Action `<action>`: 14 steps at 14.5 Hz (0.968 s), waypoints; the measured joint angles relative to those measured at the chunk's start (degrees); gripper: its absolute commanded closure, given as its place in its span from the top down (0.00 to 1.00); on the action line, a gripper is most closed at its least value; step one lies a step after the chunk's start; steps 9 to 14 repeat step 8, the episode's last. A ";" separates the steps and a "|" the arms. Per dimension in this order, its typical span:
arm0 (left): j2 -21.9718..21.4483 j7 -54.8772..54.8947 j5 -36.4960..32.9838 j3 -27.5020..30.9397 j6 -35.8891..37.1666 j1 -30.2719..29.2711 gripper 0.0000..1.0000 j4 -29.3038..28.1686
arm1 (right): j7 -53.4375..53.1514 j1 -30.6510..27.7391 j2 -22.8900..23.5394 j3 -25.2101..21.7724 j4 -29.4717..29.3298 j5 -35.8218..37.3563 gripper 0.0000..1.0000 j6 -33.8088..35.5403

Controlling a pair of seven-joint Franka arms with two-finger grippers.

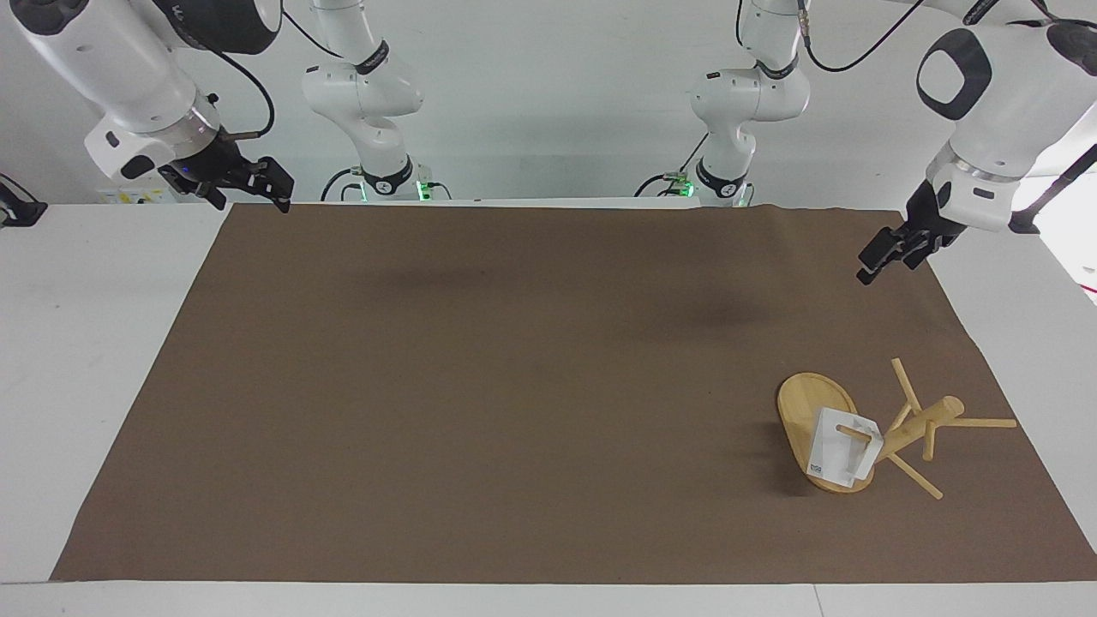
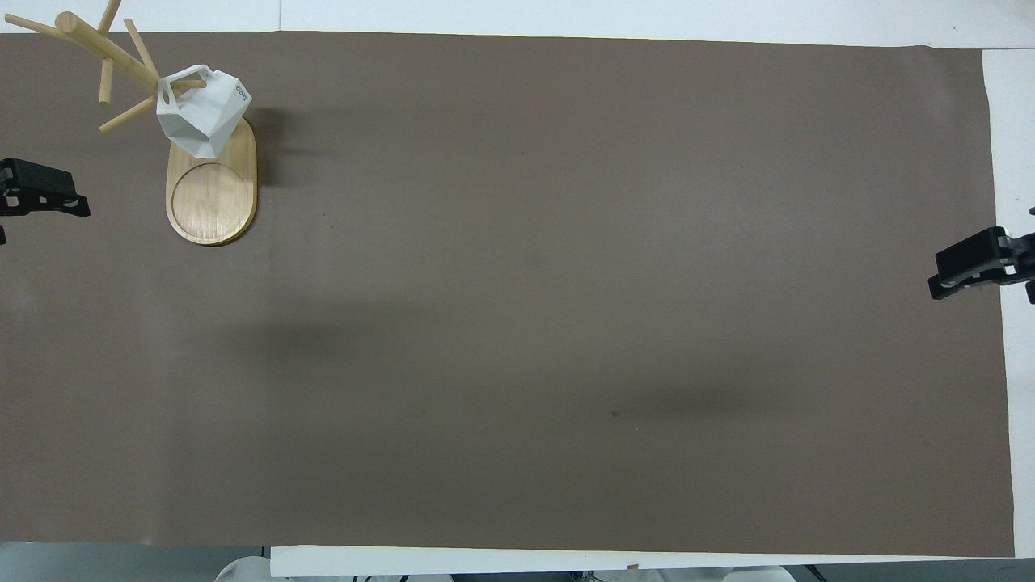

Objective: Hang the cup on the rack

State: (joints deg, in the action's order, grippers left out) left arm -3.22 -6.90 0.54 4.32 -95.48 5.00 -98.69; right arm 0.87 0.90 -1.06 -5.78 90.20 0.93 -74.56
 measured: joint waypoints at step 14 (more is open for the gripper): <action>3.38 12.41 -2.46 -1.22 7.59 0.05 1.00 7.85 | 0.00 0.00 0.00 0.00 0.00 0.00 1.00 0.00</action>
